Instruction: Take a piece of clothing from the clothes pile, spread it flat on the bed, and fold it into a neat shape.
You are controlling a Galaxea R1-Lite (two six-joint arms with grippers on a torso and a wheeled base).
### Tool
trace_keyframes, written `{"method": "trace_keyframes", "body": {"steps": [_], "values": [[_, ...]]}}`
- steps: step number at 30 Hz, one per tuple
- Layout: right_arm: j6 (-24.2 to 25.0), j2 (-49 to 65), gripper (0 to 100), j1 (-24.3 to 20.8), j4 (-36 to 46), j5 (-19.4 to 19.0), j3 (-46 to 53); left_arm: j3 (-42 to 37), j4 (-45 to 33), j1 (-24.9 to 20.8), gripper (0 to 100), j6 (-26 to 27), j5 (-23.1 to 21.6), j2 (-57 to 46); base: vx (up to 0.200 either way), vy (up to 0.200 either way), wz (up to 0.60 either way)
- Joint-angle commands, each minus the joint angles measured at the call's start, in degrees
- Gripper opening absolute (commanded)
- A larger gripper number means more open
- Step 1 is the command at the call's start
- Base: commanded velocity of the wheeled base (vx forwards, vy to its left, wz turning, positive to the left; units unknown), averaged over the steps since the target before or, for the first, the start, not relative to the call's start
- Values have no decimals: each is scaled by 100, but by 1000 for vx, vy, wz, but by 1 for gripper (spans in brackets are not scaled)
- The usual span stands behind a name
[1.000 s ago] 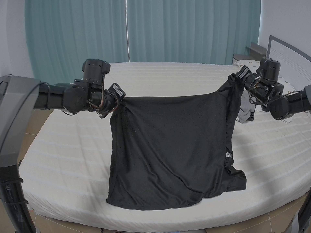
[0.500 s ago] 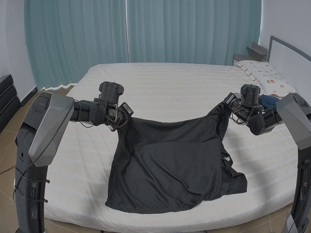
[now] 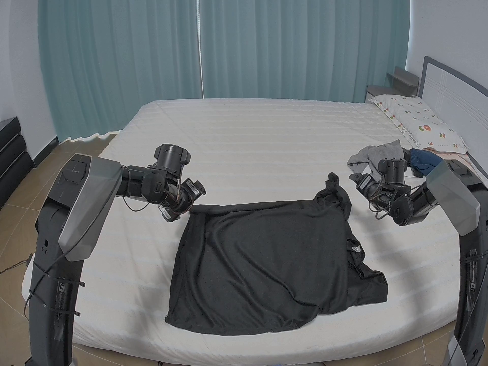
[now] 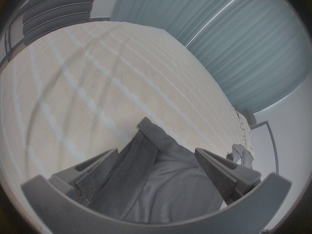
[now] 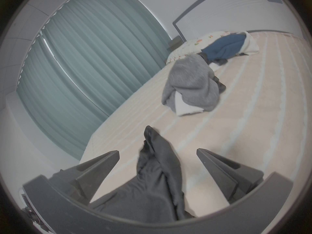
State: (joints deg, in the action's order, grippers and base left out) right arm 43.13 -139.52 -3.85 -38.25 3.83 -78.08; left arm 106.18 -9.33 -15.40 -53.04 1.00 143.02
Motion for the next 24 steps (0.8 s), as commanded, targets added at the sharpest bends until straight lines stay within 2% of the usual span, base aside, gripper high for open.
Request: {"method": "trace_keyframes", "body": {"steps": [1, 5, 6, 7, 10, 11, 12, 19, 24], "values": [[178, 795, 100, 95, 2, -541, 1216, -1214, 10, 19, 100, -31, -469, -969, 0, 0, 0], [213, 1155, 100, 78, -138, -655, 1928, -2198, 309, -60, 100, -163, -513, -1479, 0, 0, 0], [213, 1155, 100, 78, -138, -655, 1928, -2198, 309, -60, 100, -163, -513, -1479, 0, 0, 0], [257, 1340, 100, 51, -332, -646, 2368, -2963, 704, -121, 100, -268, -539, -1848, 0, 0, 0], [275, 1551, 100, 42, -701, -655, 2895, -3947, 1442, -183, 100, -259, -548, -2252, 0, 0, 0], [275, 1568, 100, 42, -745, -655, 2957, -4053, 1530, -183, 100, -259, -557, -2287, 0, 0, 0], [266, 1691, 100, 42, -1035, -664, 3290, -4641, 2066, -227, 100, -286, -548, -2463, 0, 0, 0], [205, 2052, 100, -37, -1677, -708, 4301, -6127, 3112, -376, 100, -479, -548, -3061, 0, 0, 0], [90, 2219, 100, -72, -1782, -770, 4670, -6856, 3771, -403, 100, -523, -548, -3360, -200, 0, 0]]}}
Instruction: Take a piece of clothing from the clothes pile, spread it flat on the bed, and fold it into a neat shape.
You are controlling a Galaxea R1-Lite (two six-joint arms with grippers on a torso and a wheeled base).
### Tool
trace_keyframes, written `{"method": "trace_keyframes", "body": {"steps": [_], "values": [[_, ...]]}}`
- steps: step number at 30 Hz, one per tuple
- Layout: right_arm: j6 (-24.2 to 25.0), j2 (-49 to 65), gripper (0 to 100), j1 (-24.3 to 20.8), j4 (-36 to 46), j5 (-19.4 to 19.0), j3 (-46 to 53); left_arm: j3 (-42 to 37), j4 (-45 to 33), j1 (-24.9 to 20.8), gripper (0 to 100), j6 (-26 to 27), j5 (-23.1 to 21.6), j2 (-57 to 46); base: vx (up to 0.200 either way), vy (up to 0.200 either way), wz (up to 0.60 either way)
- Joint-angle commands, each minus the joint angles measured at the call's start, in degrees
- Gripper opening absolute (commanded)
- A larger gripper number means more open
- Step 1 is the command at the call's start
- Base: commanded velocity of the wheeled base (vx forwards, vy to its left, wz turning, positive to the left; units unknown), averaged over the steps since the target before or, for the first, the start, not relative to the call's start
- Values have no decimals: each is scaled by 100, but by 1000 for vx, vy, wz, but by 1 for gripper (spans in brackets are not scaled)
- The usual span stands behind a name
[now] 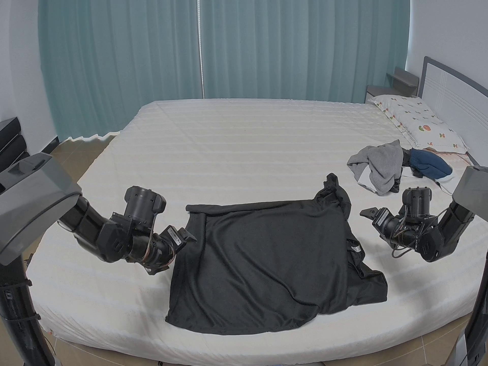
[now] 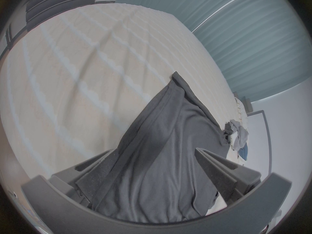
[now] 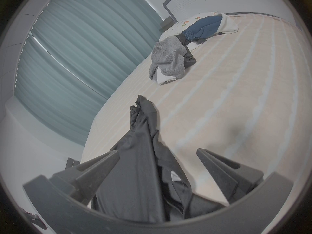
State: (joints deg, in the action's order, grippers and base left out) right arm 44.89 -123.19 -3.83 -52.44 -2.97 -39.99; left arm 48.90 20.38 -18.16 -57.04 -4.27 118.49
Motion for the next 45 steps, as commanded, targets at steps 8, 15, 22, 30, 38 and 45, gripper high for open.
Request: {"method": "trace_keyframes", "body": {"steps": [8, 15, 22, 30, 38, 45], "values": [[-94, 629, 100, -74, -372, -327, 1045, -1585, 1266, -91, 100, -114, -136, -845, -100, 0, 0], [-94, 673, 100, -83, -372, -353, 1098, -1638, 1416, -100, 100, -317, -373, -854, 0, 0, 0], [-94, 638, 100, -127, -363, -353, 1107, -1594, 1416, -100, 100, -431, -408, -863, 0, -171, 0], [-94, 656, 100, -127, -363, -362, 1107, -1585, 1416, -126, 100, -475, -408, -854, 0, -200, 0], [-94, 664, 100, -197, -354, -546, 1177, -1655, 1407, -126, 100, -475, -400, -924, 0, -175, 0], [-94, 656, 100, -382, -354, -617, 1291, -1910, 1416, -100, 100, -457, -320, -1039, 0, 0, 0]]}}
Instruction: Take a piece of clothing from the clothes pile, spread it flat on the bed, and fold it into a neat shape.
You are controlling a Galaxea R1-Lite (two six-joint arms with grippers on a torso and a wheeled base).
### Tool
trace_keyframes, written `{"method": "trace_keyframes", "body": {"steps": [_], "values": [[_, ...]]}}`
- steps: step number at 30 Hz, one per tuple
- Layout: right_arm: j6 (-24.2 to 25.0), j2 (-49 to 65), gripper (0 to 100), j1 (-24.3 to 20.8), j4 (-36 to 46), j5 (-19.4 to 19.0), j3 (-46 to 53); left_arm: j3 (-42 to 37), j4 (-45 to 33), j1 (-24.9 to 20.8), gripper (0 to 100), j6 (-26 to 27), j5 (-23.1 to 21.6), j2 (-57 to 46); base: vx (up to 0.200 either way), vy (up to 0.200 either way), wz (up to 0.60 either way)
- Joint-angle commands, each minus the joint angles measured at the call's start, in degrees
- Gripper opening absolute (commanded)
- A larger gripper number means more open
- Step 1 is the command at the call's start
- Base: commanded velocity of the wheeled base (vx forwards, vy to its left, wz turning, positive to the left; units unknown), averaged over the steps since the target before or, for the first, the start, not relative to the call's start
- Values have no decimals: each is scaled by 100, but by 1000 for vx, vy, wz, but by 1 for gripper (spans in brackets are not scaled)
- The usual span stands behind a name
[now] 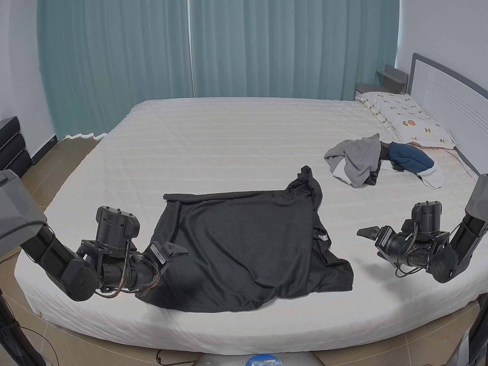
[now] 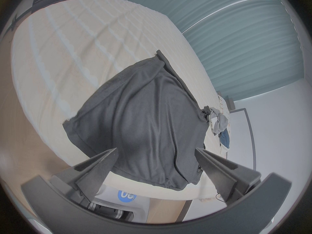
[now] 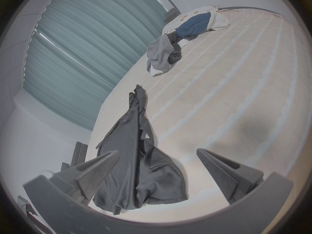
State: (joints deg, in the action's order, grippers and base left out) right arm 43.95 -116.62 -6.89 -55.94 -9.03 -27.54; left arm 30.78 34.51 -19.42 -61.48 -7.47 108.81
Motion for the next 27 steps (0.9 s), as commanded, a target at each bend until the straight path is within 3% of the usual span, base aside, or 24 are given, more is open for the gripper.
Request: {"method": "trace_keyframes", "body": {"steps": [1, 10, 15, 19, 27], "values": [[0, -2, 100, -76, -4, -28, 56, -116, 3, 35, 100, -22, 0, -80, 0, 0, 0], [0, -46, 100, -190, -4, -283, 196, -380, 3, 44, 100, -13, 9, -106, -200, 0, 0], [9, -89, 100, -260, -4, -292, 214, -415, -15, 87, 100, 39, 18, -53, 0, 0, 0], [9, -98, 100, -278, -13, -292, 275, -433, -41, 175, 100, 127, 281, 61, 0, 0, 0], [9, -177, 100, -278, -13, -292, 293, -362, -6, 729, 100, 496, 448, 711, 0, 0, 0]]}}
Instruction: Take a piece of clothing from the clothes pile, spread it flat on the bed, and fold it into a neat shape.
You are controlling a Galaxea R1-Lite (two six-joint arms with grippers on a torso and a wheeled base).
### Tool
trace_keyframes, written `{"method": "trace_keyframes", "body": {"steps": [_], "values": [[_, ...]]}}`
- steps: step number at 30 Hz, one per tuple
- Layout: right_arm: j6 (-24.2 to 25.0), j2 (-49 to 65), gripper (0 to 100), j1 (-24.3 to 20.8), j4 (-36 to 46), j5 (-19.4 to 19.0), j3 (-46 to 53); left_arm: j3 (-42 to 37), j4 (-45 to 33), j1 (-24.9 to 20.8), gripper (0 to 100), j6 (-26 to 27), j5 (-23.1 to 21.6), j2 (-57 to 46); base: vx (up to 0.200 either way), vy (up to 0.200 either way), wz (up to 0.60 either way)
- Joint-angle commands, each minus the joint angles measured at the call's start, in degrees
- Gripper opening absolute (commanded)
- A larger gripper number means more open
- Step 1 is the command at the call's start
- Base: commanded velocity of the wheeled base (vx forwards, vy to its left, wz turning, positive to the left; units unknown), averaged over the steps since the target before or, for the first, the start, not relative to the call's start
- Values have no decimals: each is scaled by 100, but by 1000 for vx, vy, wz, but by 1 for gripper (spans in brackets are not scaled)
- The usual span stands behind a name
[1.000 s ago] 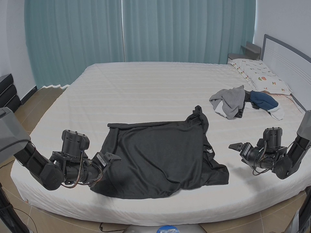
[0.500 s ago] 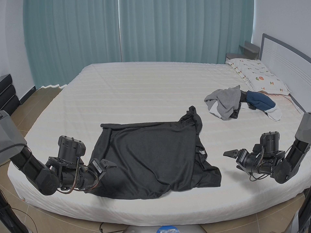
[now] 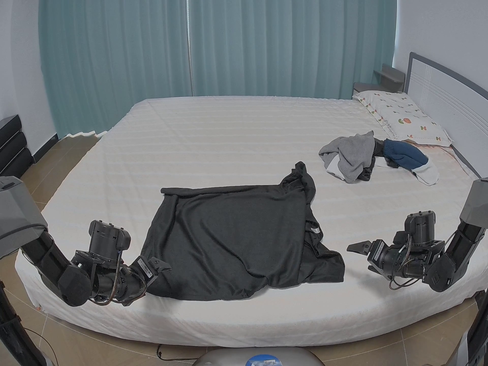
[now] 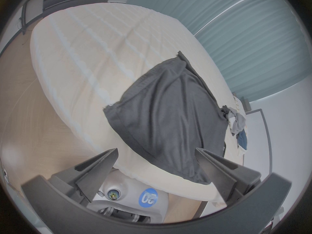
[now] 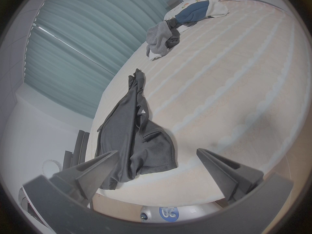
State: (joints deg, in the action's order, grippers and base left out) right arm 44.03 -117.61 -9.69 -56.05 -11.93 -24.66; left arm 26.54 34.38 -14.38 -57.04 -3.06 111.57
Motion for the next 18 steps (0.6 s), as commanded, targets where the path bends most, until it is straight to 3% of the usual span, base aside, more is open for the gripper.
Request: {"method": "trace_keyframes", "body": {"steps": [1, 18], "values": [[0, -77, 100, 2, -2, -2, 5, 88, 8, 252, 100, 61, 16, 515, 0, 0, 0], [-9, -192, 100, -42, -11, -2, -12, 519, 131, 586, 100, 114, 42, 1051, 0, 0, 0]]}}
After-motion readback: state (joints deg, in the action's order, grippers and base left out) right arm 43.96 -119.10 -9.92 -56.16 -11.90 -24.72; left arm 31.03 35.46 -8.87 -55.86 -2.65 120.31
